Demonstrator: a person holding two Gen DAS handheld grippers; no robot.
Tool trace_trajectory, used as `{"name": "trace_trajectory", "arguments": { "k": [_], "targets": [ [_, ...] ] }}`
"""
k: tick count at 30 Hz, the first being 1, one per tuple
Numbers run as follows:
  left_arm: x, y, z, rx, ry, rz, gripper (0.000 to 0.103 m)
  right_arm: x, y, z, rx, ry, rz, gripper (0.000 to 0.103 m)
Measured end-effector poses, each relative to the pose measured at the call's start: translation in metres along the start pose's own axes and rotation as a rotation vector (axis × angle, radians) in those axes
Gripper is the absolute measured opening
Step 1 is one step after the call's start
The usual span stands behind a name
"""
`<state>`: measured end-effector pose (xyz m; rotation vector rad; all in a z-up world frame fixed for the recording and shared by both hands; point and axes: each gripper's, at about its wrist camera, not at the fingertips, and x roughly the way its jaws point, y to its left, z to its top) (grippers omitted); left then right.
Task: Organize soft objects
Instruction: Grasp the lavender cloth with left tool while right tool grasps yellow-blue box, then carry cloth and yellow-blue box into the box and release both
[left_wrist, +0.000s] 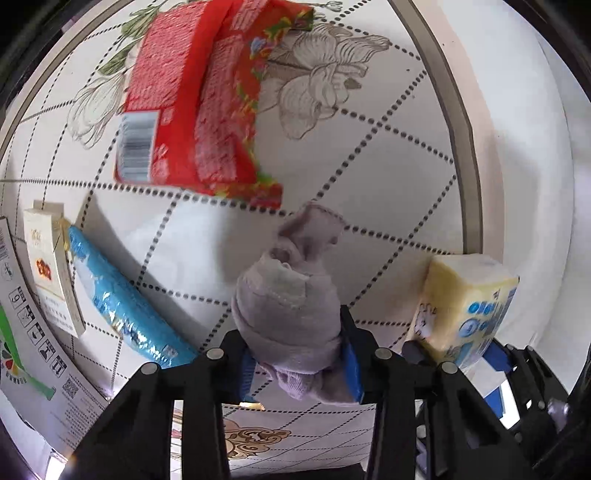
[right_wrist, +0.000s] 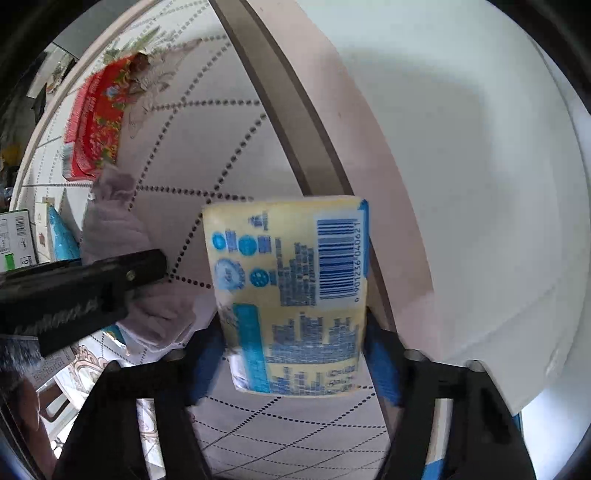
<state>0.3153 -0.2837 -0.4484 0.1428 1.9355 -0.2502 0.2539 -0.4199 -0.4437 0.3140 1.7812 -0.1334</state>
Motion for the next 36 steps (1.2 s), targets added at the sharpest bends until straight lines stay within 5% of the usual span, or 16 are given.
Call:
{"name": "trace_trajectory", "arguments": {
  "k": [7,14,25,30,36],
  "targets": [
    [-0.027,0.016,-0.043,-0.021,-0.105,-0.028,0.034,-0.025,0.002,-0.018,0.009,-0.052,0.024,0.066],
    [-0.108,0.057,-0.119,-0.024,-0.286,-0.121,0.034,-0.096,0.050,-0.056,-0.107,-0.162,0.090,0.066],
    [-0.229,0.212,-0.230,-0.176,-0.524,-0.142,0.034,-0.190,0.233,-0.134,-0.392,-0.256,0.195,0.066],
    [-0.236,0.295,-0.261,-0.274,-0.550,-0.064,0.034,-0.178,0.331,-0.157,-0.491,-0.232,0.183,0.066],
    [-0.202,0.381,-0.247,-0.364,-0.477,-0.006,0.034,-0.124,0.416,-0.148,-0.513,-0.158,0.122,0.066]
  ]
}}
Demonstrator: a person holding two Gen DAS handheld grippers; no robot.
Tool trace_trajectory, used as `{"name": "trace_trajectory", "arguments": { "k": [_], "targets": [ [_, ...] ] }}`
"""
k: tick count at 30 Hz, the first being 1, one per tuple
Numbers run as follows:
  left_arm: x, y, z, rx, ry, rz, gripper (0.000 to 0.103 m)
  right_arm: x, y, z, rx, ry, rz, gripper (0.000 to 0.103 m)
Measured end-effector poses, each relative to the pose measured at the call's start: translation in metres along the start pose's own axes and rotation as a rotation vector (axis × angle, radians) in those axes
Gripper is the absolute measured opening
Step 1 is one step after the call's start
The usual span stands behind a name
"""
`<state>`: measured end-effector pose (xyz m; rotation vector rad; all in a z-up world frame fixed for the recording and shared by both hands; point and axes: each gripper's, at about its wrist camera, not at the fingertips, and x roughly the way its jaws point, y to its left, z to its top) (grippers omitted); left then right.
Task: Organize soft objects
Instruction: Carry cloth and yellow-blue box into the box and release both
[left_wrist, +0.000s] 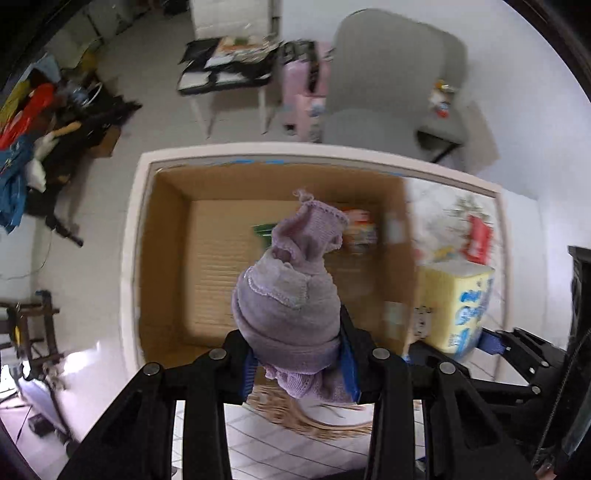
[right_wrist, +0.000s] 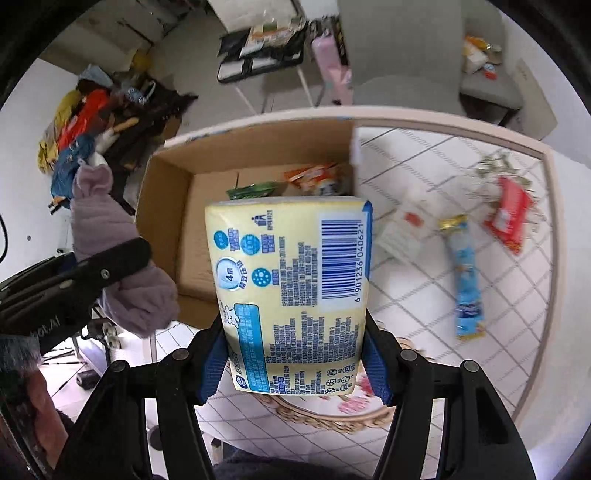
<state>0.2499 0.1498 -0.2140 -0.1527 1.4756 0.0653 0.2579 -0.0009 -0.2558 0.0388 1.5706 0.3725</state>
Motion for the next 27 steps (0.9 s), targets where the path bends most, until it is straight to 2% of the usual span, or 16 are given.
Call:
{"name": "trace_trajectory", "arguments": {
  "k": [6,14,21,25,27],
  "targets": [
    [0.058,0.047,0.029,-0.024,0.109,0.047,0.034,0.068,0.012,0.026,0.044,0.092,-0.057,0.066],
    [0.133,0.069,0.064,-0.007,0.219,0.081,0.034,0.138,0.009,0.049,0.082,0.156,-0.139,0.066],
    [0.163,0.076,0.080,-0.010,0.283,0.126,0.037,0.152,0.019,0.052,0.057,0.144,-0.175,0.068],
    [0.159,0.078,0.083,-0.044,0.290,0.098,0.041,0.149,0.028,0.049,0.061,0.149,-0.162,0.069],
    [0.152,0.077,0.083,-0.048,0.274,0.096,0.043,0.145,0.031,0.049,0.058,0.136,-0.175,0.077]
  ]
}}
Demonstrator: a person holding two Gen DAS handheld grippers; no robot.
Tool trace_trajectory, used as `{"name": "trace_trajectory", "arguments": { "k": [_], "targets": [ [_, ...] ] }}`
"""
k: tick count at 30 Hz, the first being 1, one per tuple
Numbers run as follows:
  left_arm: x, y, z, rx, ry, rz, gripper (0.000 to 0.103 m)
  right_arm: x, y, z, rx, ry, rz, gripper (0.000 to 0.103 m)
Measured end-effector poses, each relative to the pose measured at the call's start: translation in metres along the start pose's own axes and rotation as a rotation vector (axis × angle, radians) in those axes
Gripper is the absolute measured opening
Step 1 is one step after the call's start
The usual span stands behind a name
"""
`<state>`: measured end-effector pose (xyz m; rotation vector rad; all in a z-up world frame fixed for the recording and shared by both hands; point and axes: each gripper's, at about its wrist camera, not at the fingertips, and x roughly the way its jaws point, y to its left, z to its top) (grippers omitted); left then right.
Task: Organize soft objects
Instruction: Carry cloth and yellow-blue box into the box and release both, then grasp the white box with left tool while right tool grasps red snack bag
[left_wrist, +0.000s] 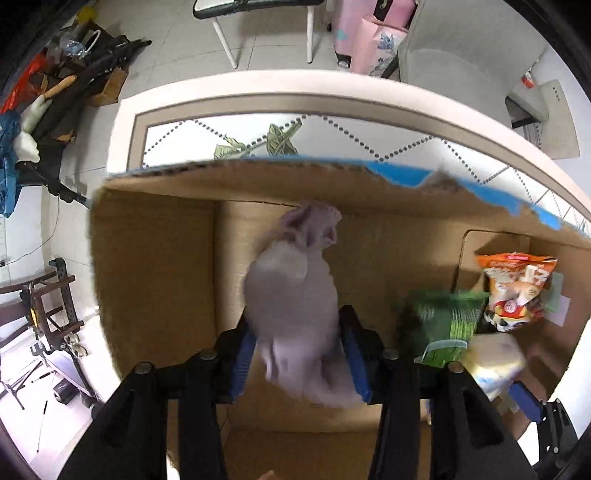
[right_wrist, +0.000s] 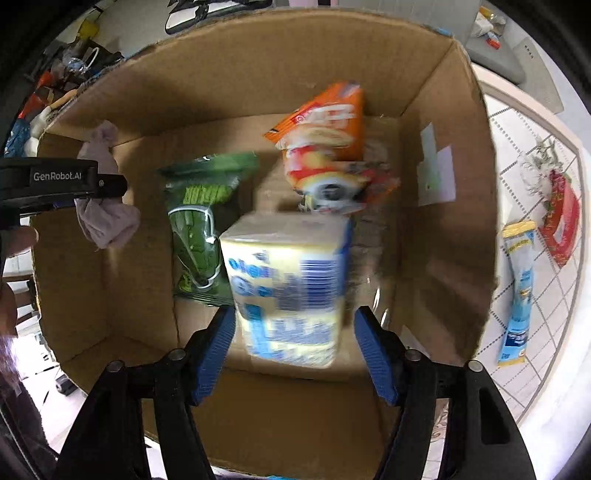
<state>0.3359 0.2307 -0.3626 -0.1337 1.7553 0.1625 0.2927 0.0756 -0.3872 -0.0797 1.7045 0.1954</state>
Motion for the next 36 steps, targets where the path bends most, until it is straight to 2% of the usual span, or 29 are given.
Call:
{"name": "trace_trajectory", "arguments": {
  "k": [2,3,5,9,12,15,20,27,32,36],
  "targets": [
    [-0.009,0.000,-0.002,0.000,-0.023,0.000,0.053,-0.005,0.002,-0.001,0.001,-0.006,0.004,0.077],
    [-0.013,0.000,-0.004,0.004,-0.030,0.001,0.062,-0.006,0.002,-0.002,0.002,-0.004,0.003,0.077],
    [-0.022,0.002,-0.007,0.004,-0.050,-0.004,0.069,-0.012,0.004,-0.004,0.003,-0.012,0.000,0.077],
    [-0.036,0.012,-0.023,0.002,-0.087,-0.016,0.091,-0.023,0.002,-0.011,0.001,-0.030,0.004,0.087],
    [-0.046,0.016,-0.040,-0.007,-0.118,-0.026,0.097,-0.033,0.007,-0.021,-0.008,-0.049,0.012,0.097],
    [-0.059,0.020,-0.067,-0.017,-0.152,-0.043,0.097,-0.043,0.007,-0.032,-0.031,-0.073,-0.004,0.098],
    [-0.081,0.019,-0.108,-0.016,-0.228,-0.024,0.097,-0.067,0.010,-0.060,-0.050,-0.133,-0.013,0.098],
    [-0.122,0.013,-0.166,-0.028,-0.340,-0.026,0.097,-0.108,0.009,-0.095,-0.094,-0.222,0.011,0.098],
    [-0.149,-0.001,-0.187,-0.041,-0.389,-0.054,0.097,-0.133,-0.002,-0.115,-0.105,-0.256,0.080,0.098],
    [-0.174,-0.035,-0.191,0.004,-0.434,-0.078,0.097,-0.154,-0.033,-0.125,-0.071,-0.286,0.119,0.098]
  ]
}}
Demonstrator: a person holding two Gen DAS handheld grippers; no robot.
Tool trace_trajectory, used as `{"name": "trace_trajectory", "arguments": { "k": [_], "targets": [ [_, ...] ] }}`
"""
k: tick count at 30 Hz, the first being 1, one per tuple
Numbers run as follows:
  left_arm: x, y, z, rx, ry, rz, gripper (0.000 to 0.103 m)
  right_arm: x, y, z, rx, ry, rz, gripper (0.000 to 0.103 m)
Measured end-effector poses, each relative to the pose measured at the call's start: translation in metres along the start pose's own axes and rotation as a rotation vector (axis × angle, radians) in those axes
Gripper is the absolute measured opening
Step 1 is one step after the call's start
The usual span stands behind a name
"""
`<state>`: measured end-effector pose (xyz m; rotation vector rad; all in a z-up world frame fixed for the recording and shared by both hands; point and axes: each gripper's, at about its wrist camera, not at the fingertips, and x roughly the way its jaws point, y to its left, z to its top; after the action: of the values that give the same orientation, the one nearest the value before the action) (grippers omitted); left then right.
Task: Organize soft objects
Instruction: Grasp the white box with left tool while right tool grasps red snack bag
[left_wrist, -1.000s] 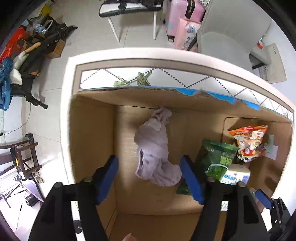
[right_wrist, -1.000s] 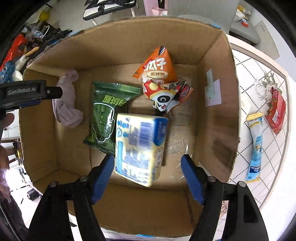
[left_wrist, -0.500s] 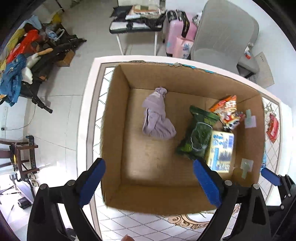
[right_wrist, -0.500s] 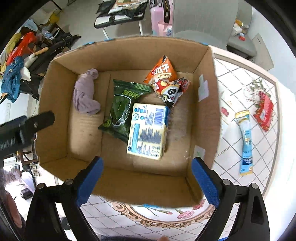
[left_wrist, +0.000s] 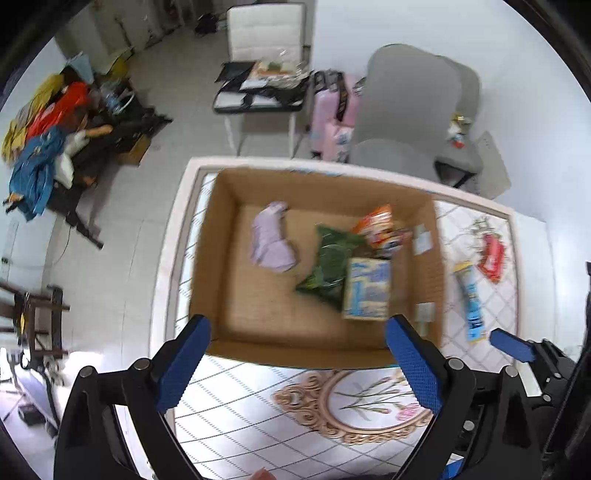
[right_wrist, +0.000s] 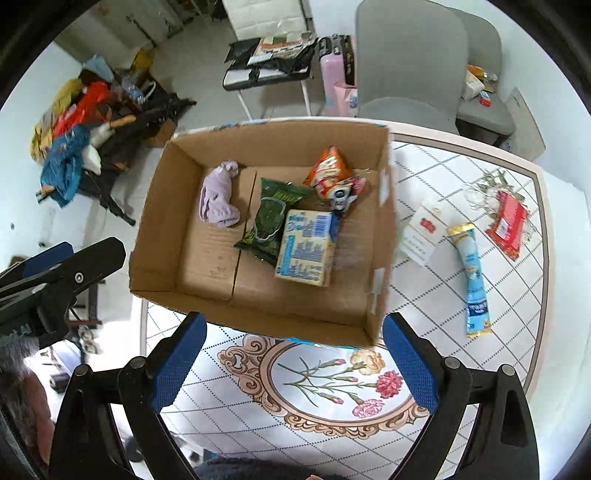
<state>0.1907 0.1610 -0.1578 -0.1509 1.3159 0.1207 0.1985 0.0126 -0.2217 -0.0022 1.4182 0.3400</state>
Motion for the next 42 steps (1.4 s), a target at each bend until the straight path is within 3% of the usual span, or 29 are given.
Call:
{"name": "trace_trajectory", "arguments": {
  "k": [5,11,15,21,25,30,33,39,42],
  "targets": [
    [-0.010,-0.070,0.019,0.111,-0.025,-0.028,0.097,-0.029,-0.067,0.004,0.091,-0.037,-0.022,0.098],
    [0.018,-0.174,0.047,0.280,0.010,-0.019,0.097,-0.046,-0.172,0.013,0.235,-0.048,-0.066,0.098],
    [0.070,-0.251,0.065,0.445,0.081,0.064,0.097,-0.035,-0.245,0.018,0.327,-0.009,-0.078,0.098],
    [0.171,-0.318,0.071,0.610,0.241,0.161,0.097,0.001,-0.332,0.030,0.437,0.051,-0.081,0.098],
    [0.241,-0.337,0.061,0.715,0.348,0.278,0.096,0.033,-0.366,0.044,0.470,0.100,-0.069,0.098],
    [0.301,-0.335,0.051,0.737,0.490,0.334,0.096,0.074,-0.381,0.066,0.430,0.154,-0.087,0.098],
    [0.324,-0.332,0.047,0.743,0.524,0.375,0.096,0.099,-0.384,0.081,0.416,0.179,-0.091,0.098],
    [0.334,-0.331,0.051,0.711,0.552,0.351,0.098,0.142,-0.392,0.099,0.460,0.224,-0.033,0.097],
    [0.333,-0.320,0.057,0.642,0.572,0.311,0.093,0.161,-0.392,0.102,0.492,0.247,0.003,0.096]
  ]
}}
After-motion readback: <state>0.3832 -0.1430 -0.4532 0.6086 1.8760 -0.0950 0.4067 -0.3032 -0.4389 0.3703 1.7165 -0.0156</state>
